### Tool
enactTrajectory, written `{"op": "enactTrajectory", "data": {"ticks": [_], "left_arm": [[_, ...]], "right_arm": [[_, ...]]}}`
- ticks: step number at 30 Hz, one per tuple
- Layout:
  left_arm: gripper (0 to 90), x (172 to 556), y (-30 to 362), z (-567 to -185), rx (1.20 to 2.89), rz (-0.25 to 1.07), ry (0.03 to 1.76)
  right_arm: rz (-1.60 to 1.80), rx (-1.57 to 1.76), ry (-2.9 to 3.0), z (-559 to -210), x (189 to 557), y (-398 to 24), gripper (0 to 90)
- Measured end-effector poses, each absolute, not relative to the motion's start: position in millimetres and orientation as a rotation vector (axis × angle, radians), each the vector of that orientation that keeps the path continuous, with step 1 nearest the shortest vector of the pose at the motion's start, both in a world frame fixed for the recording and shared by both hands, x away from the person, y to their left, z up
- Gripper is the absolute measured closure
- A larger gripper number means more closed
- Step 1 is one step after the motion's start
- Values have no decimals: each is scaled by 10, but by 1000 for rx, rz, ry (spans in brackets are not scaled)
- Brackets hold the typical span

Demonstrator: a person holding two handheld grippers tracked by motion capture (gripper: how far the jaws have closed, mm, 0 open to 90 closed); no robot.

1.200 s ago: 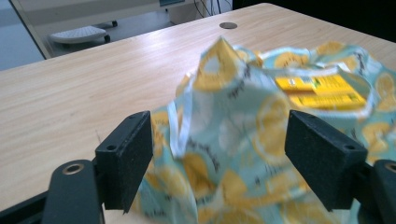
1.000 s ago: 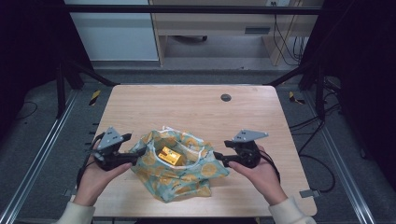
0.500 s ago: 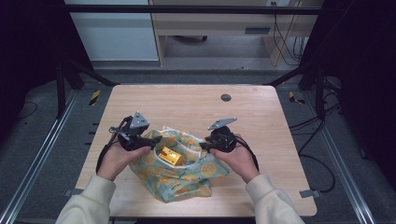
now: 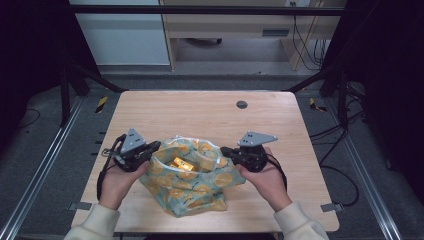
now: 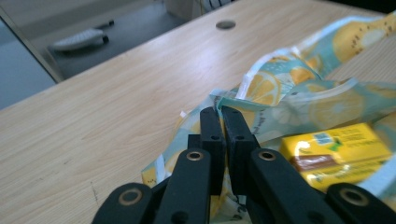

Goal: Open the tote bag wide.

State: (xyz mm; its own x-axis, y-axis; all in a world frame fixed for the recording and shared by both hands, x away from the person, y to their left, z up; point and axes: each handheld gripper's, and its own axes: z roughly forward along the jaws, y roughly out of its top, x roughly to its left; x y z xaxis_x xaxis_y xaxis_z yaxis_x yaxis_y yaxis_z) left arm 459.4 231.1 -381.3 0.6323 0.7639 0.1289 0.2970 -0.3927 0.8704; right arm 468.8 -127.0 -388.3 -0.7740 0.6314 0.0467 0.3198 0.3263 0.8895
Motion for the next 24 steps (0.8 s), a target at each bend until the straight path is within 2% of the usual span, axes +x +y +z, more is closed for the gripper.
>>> {"op": "enactTrajectory", "data": {"ticks": [4,13,24], "left_arm": [[890,4387,2425,-3834,1913,665,832],[898,4103,2527,-3929,1925,674,778],[900,3885,2637,-4087,1928,562,763]], "right_arm": [[1469,801,2283,-3874,4467,-1310,900],[1512,755,2313,-3943,4223,-1365,900],[1569,756,2335,-4137,4103,-1459,900]]}}
